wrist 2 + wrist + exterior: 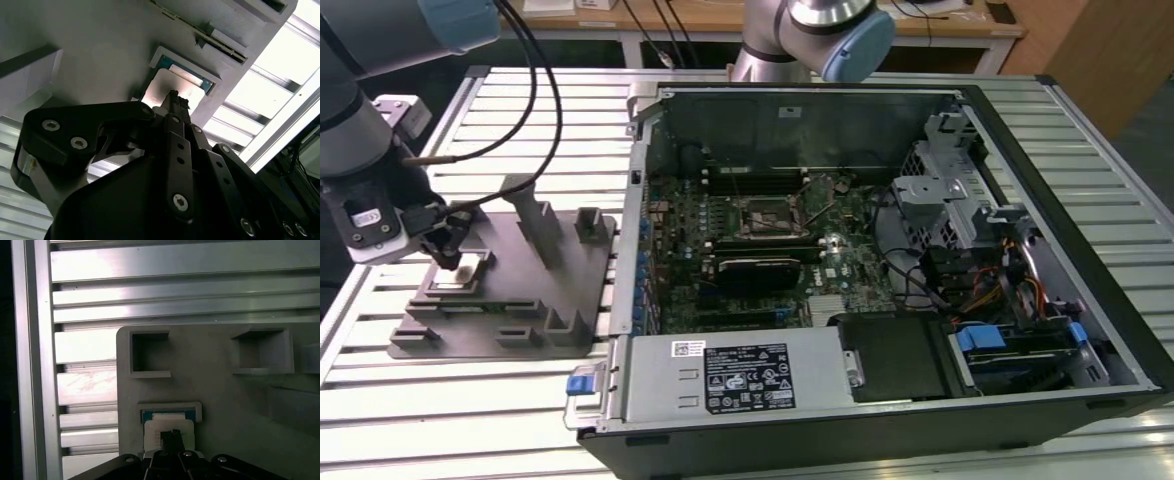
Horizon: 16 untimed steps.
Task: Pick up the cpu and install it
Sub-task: 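Pick up the cpu and move it towards the insertion slot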
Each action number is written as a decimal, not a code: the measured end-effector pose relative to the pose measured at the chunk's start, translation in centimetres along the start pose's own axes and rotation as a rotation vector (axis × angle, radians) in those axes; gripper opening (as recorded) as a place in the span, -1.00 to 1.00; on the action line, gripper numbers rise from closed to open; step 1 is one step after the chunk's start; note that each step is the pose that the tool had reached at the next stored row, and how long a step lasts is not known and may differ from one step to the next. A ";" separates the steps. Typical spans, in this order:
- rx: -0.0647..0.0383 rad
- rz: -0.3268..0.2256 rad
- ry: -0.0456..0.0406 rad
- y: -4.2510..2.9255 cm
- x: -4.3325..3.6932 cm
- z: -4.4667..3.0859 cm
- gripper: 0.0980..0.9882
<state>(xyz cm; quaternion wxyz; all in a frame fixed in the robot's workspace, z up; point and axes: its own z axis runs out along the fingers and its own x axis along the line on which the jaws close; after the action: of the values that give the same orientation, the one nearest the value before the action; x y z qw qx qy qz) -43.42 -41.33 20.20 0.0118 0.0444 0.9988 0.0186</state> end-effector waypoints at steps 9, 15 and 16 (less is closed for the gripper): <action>0.000 0.000 -0.0002 0.00 -0.01 0.04 -0.96; 0.000 0.000 -0.0002 0.00 -0.01 0.04 -0.43; 0.000 0.000 -0.0001 0.00 -0.01 0.04 -0.30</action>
<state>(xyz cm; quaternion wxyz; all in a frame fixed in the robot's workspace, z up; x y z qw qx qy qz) -43.41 -41.33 20.16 0.0119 0.0443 0.9988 0.0185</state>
